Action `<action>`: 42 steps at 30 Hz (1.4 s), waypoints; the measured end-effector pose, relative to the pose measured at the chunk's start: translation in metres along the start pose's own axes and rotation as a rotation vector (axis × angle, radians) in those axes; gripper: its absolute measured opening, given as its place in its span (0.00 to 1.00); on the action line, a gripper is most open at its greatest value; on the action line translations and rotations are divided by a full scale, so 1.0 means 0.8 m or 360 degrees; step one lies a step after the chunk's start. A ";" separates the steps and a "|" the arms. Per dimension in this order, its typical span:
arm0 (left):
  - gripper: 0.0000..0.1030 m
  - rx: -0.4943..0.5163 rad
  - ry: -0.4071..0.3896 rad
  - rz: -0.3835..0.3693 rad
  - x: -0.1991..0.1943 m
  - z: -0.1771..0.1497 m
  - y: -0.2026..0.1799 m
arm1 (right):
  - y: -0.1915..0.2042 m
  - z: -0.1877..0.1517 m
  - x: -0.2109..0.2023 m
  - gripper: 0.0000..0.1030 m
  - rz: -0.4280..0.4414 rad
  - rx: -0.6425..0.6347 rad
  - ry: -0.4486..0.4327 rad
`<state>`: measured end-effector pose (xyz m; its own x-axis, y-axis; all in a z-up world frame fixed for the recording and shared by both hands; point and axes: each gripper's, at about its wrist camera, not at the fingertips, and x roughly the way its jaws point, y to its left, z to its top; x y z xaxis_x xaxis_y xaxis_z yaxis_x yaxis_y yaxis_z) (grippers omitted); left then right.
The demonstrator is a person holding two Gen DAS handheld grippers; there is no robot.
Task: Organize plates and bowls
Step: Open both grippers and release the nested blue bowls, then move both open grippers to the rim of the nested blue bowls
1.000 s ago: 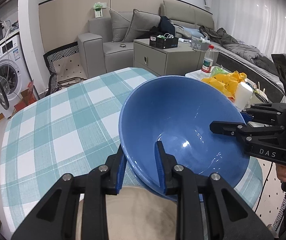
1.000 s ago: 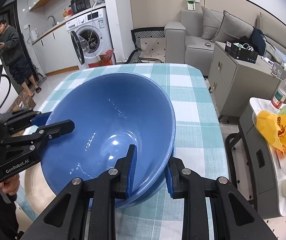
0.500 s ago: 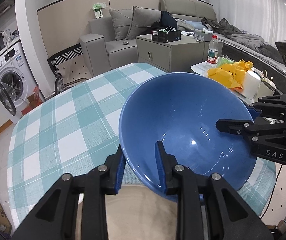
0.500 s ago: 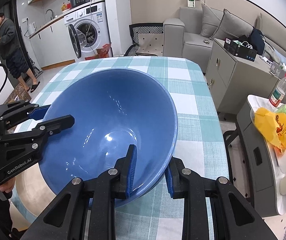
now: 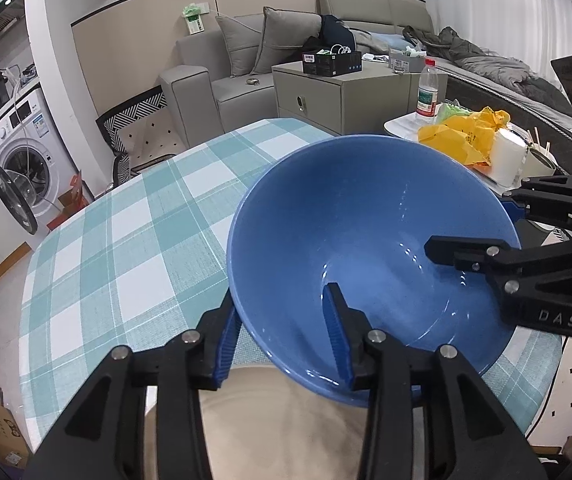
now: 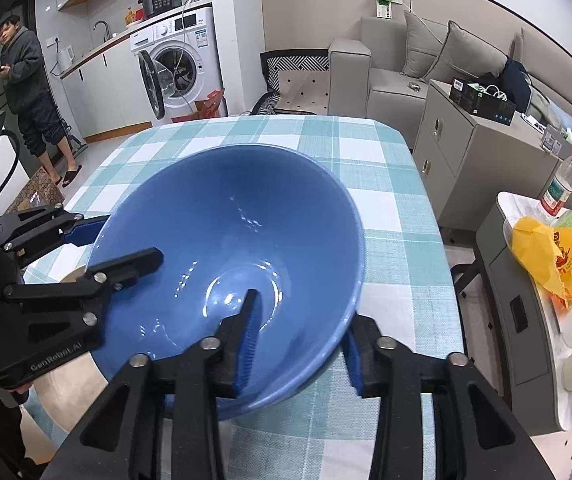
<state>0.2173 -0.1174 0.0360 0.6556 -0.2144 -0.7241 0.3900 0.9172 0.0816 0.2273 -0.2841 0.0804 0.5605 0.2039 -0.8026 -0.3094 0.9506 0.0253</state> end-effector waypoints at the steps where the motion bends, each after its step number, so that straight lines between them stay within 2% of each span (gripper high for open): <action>1: 0.40 -0.0001 0.0000 -0.0003 0.000 0.000 0.000 | 0.002 0.000 0.000 0.44 -0.0001 -0.0005 -0.0001; 5: 0.41 -0.0011 0.0002 -0.0016 0.000 -0.001 0.002 | 0.001 -0.001 0.000 0.49 0.0028 0.0003 -0.0009; 9: 0.48 -0.0027 -0.0003 -0.0019 0.000 -0.001 0.004 | 0.002 -0.001 0.000 0.51 0.0045 0.0007 -0.0007; 11: 0.51 -0.0029 -0.0005 -0.0008 -0.001 -0.001 0.004 | 0.002 -0.001 0.000 0.55 0.0059 0.0003 -0.0008; 14: 0.53 -0.0033 0.0002 -0.0007 0.000 -0.001 0.005 | 0.006 -0.001 -0.002 0.65 0.0078 -0.0006 -0.0020; 16: 0.54 -0.0034 0.0012 -0.0014 0.000 -0.001 0.005 | 0.007 -0.002 -0.003 0.79 0.0046 -0.0013 -0.0026; 18: 0.57 -0.0039 0.0015 -0.0026 -0.001 -0.002 0.006 | 0.005 -0.003 -0.004 0.81 0.0020 -0.0003 -0.0040; 19: 0.60 -0.0052 0.0016 -0.0045 -0.003 -0.002 0.007 | 0.003 -0.004 -0.005 0.81 0.0018 0.0001 -0.0052; 21: 0.75 -0.0079 0.0005 -0.0076 -0.007 -0.002 0.011 | -0.003 -0.005 -0.009 0.83 0.0013 0.0032 -0.0069; 22: 0.78 -0.0097 -0.0010 -0.0088 -0.010 -0.002 0.013 | -0.007 -0.005 -0.011 0.84 0.0018 0.0050 -0.0075; 25: 0.79 -0.0128 -0.0021 -0.0120 -0.015 0.000 0.017 | -0.017 -0.004 -0.015 0.86 0.0026 0.0091 -0.0090; 28: 1.00 -0.0169 -0.0028 -0.0149 -0.017 0.001 0.021 | -0.024 -0.006 -0.016 0.90 0.0047 0.0120 -0.0092; 31: 1.00 -0.0216 -0.0040 -0.0181 -0.018 0.001 0.024 | -0.030 -0.008 -0.019 0.96 0.0079 0.0167 -0.0107; 42: 1.00 -0.0237 -0.0031 -0.0163 -0.015 0.002 0.023 | -0.052 -0.021 -0.030 0.98 0.0084 0.0287 -0.0174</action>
<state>0.2172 -0.0982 0.0473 0.6302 -0.3144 -0.7100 0.3561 0.9296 -0.0956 0.2140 -0.3327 0.0889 0.6303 0.2694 -0.7281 -0.2038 0.9624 0.1796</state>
